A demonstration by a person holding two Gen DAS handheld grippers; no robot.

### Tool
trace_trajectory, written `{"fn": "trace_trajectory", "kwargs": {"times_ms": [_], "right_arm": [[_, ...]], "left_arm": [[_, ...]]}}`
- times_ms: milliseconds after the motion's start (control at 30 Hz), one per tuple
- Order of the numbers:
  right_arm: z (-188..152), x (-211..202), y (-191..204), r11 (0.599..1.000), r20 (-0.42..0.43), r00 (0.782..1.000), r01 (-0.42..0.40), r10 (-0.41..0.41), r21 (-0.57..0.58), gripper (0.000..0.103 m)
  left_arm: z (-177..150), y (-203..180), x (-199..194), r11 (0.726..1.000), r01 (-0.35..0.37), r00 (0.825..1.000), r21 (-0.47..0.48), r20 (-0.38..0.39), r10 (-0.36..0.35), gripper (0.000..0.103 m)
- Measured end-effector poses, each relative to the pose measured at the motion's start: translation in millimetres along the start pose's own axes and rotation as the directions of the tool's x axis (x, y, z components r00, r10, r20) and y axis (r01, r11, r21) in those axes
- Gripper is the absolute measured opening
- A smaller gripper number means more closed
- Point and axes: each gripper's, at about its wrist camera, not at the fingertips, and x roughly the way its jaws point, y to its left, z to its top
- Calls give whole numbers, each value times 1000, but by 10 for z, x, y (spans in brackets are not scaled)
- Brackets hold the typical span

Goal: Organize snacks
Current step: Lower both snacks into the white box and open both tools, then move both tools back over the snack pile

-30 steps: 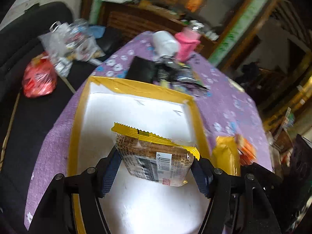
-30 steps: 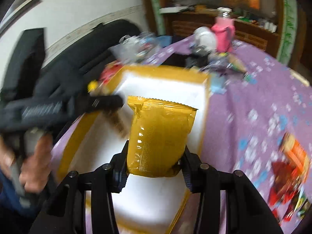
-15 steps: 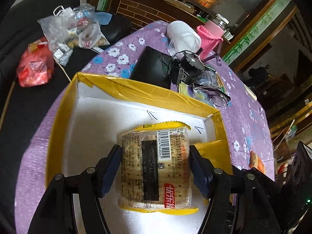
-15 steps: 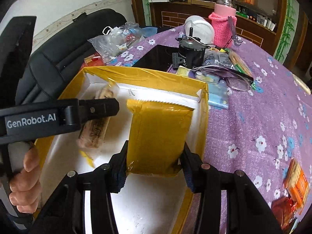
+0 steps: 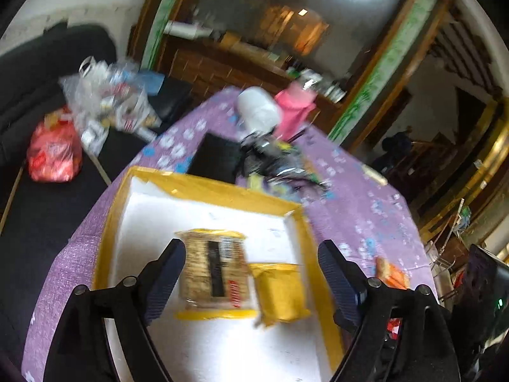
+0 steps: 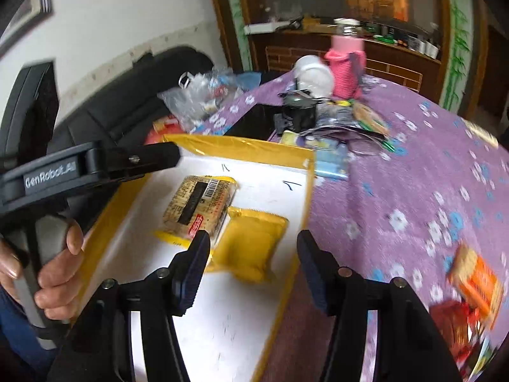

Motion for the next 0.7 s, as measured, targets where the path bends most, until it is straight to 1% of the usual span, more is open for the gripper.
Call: {"fn": "trace_trajectory", "kwargs": {"times_ms": [33, 100, 167, 233, 367, 433, 533, 633, 700], "right_arm": [[-44, -65, -31, 1000, 8, 1000, 1, -1, 5, 60], [-153, -202, -97, 1000, 22, 1000, 10, -10, 12, 61], [-272, -345, -170, 1000, 36, 999, 21, -22, 15, 61], [-408, -534, -266, 999, 70, 997, 44, -46, 30, 61], [-633, -845, -501, 994, 121, 989, 71, -81, 79, 63], [-743, -1005, -648, 988, 152, 981, 104, -121, 113, 65], [-914, -1277, -931, 969, 191, 960, 172, -206, 179, 66], [-1110, -1612, -1334, 928, 229, 924, 236, -307, 288, 66], [-1283, -1815, -1603, 889, 247, 896, 261, -368, 377, 69]], "left_arm": [[-50, -73, -71, 1000, 7, 1000, 16, 30, -7, 90], [-136, -212, -172, 999, 6, 998, 43, 64, -8, 93], [-229, -381, -236, 997, 23, 997, 79, 68, -28, 94], [-329, -599, -253, 990, 56, 997, 127, 48, -62, 95], [-586, -1096, -205, 967, 134, 991, 216, -6, -136, 97], [-719, -1325, -149, 954, 156, 988, 257, -29, -154, 97], [-920, -1648, -8, 935, 174, 985, 308, -72, -160, 97], [-1111, -1957, 159, 920, 205, 977, 335, -131, -169, 97], [-1231, -2148, 245, 908, 228, 970, 350, -163, -180, 97]]}}
